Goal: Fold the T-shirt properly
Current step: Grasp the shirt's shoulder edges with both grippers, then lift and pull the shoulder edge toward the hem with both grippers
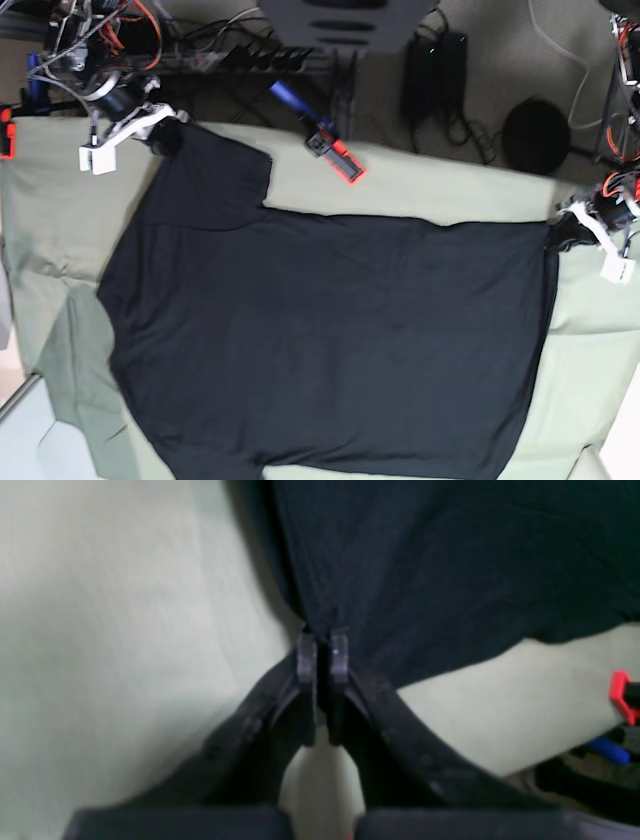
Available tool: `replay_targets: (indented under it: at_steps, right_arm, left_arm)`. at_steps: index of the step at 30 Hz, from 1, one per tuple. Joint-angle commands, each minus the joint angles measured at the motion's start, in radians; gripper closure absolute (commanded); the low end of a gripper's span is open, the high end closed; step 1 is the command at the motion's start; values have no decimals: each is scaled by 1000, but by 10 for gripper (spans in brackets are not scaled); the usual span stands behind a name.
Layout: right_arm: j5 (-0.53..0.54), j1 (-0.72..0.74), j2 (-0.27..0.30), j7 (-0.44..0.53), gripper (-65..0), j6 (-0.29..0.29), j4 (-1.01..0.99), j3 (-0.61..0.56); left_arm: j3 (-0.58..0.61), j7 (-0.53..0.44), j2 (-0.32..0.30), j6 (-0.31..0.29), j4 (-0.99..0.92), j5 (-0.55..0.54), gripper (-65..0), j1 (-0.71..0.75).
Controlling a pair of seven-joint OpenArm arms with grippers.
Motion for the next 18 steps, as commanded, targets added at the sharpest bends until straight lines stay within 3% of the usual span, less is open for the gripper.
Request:
replay_targets:
  at_steps: [1, 7, 12, 18]
  right_arm:
    - [17, -18, 18, -2, 0, 49, 30, 14]
    - [74, -81, 30, -37, 0, 60, 76, 77]
    - [103, -91, 30, -55, 0, 67, 116, 120]
    - [114, -73, 30, -55, 0, 67, 201, 153]
  left_arm:
    - [-20, -5, -23, -28, 13, -20, 0, 2]
    - [-120, 72, -32, -28, 14, -127, 0, 41]
    - [-134, 114, -54, -28, 19, -258, 0, 48]
    - [-134, 123, -61, -28, 91, -296, 0, 48]
